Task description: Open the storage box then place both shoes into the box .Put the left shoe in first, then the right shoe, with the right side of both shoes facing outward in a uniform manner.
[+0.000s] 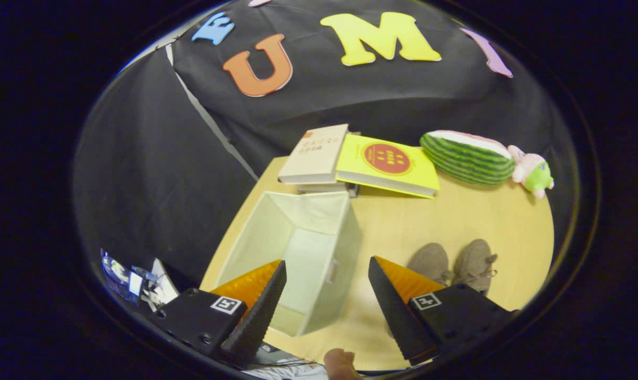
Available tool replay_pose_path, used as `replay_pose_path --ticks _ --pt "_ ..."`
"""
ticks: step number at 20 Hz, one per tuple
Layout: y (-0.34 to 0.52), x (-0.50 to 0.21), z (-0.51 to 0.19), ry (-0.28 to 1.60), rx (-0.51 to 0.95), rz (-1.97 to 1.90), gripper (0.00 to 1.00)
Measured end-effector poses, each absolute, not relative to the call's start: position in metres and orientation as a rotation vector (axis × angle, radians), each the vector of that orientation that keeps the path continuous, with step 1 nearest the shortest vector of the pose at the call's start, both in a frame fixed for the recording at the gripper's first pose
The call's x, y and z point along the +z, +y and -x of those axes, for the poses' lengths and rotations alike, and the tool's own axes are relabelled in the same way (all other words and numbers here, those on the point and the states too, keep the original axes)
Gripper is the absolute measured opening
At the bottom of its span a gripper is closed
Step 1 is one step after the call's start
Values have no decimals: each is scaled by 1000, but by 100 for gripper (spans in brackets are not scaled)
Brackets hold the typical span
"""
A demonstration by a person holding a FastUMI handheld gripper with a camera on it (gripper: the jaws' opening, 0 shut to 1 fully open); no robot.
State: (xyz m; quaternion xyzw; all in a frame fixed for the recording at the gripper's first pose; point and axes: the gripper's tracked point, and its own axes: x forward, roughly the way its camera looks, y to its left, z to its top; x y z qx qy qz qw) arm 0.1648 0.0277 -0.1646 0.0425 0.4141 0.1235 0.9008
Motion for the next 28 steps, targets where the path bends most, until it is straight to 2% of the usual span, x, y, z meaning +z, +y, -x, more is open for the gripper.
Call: replay_pose_path --ticks 8,12,16,17,19,24,26,28 --pt "-83 -235 -135 1088 37 -37 100" --pt "-92 -268 -124 1212 -6 -102 100" --pt "-106 -296 -127 1270 -47 -64 95" --pt "-106 -301 -130 1273 -48 -59 90" --pt "-111 -309 -135 1279 -50 -23 72" --pt "-113 -329 -142 1285 -61 -133 21" --pt "-118 -327 -145 1249 -63 -138 11" --pt "-114 -320 -144 1231 -50 -160 7"
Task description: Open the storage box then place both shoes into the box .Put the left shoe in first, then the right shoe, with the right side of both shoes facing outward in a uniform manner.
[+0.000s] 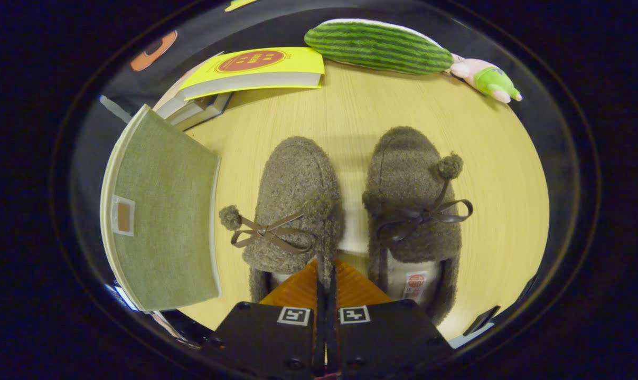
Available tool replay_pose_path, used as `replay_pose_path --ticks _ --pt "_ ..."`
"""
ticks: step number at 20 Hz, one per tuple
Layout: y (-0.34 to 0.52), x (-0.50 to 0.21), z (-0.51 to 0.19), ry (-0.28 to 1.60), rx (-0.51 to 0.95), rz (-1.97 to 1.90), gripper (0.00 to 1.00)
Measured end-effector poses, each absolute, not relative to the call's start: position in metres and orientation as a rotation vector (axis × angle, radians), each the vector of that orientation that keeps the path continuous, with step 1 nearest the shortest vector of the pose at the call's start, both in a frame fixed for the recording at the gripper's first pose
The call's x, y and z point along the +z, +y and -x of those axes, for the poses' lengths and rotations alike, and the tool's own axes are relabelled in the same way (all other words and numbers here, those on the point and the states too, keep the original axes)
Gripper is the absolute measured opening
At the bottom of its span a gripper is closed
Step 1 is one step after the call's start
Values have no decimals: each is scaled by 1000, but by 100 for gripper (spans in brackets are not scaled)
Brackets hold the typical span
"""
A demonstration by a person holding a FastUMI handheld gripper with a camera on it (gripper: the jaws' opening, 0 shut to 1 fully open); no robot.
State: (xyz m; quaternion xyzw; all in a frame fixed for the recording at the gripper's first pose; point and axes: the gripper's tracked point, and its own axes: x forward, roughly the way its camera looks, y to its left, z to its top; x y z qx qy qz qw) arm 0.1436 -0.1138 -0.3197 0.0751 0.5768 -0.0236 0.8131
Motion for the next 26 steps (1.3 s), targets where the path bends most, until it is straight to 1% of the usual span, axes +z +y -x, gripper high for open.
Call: replay_pose_path --ticks 10,15,22,26 --pt "-70 -239 -132 1189 33 -188 6" --pt "-57 -200 -128 1171 22 -178 6" --pt "6 -151 -122 1145 107 -183 6" --pt "53 -139 -127 1135 137 -176 7"
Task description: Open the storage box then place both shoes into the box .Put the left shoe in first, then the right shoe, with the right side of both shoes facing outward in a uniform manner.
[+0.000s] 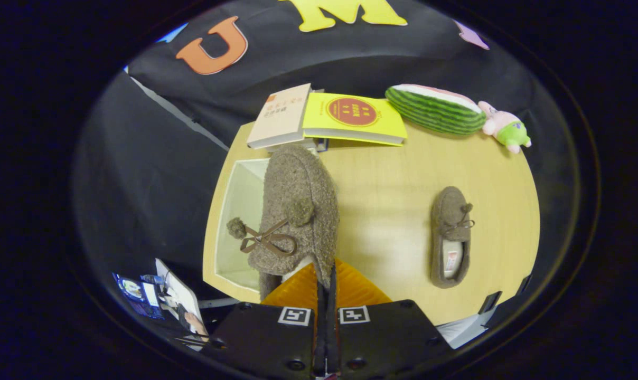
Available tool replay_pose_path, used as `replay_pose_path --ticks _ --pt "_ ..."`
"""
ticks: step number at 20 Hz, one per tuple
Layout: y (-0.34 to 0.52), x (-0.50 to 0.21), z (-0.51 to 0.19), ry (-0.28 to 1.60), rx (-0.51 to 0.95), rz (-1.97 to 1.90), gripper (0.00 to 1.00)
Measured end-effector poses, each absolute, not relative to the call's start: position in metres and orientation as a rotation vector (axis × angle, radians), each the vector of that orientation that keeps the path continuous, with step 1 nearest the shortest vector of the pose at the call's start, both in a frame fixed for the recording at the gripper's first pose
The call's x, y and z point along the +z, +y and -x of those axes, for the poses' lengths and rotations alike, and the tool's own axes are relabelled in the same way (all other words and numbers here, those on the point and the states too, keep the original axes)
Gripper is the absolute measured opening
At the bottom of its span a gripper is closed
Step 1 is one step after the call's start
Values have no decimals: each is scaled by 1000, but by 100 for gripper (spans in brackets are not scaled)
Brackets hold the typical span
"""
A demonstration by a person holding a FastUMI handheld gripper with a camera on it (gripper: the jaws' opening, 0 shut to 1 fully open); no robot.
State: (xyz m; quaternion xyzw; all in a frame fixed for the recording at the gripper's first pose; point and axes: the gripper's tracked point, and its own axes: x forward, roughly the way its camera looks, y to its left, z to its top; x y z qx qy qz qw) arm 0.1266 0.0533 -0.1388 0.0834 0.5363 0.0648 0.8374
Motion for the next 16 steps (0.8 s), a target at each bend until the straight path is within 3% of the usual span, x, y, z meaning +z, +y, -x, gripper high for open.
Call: replay_pose_path --ticks 8,16 --pt "148 -155 -150 1115 166 -236 6" --pt "179 -202 -169 1129 125 -294 6"
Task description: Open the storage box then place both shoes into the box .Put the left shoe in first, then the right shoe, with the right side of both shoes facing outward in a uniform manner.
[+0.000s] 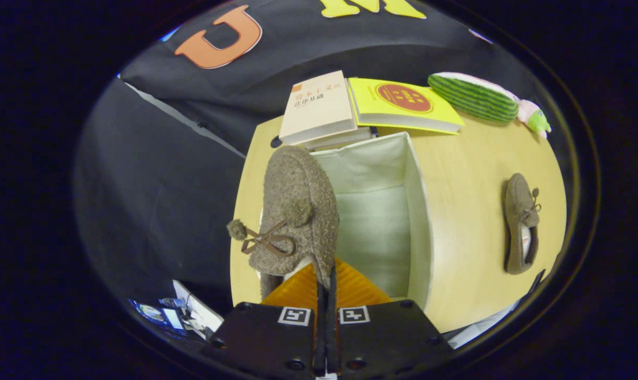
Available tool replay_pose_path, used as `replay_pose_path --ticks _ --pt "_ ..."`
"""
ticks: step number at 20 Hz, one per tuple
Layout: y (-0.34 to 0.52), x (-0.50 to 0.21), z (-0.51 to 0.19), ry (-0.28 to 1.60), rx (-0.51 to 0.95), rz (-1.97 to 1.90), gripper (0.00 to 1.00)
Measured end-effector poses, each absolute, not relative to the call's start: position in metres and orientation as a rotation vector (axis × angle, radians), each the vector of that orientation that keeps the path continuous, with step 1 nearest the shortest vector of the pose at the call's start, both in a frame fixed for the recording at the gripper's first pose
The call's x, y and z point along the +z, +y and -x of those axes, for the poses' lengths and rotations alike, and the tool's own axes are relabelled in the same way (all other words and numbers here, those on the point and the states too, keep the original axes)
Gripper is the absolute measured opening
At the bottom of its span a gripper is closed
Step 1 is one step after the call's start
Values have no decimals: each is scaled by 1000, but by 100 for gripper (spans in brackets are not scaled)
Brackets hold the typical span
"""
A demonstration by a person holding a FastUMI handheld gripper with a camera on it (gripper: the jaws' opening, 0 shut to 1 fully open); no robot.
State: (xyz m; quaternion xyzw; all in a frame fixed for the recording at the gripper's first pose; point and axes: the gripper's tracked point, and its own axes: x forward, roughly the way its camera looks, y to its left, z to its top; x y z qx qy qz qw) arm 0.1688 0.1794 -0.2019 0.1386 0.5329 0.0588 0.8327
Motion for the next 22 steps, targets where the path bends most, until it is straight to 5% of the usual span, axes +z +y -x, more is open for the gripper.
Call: replay_pose_path --ticks 6,9,13,22 --pt "190 -221 -172 1134 136 -283 9" --pt "195 -217 -172 1095 179 -304 21" --pt "179 -200 -169 1026 195 -207 100" --pt "118 -171 -145 989 131 -106 100"
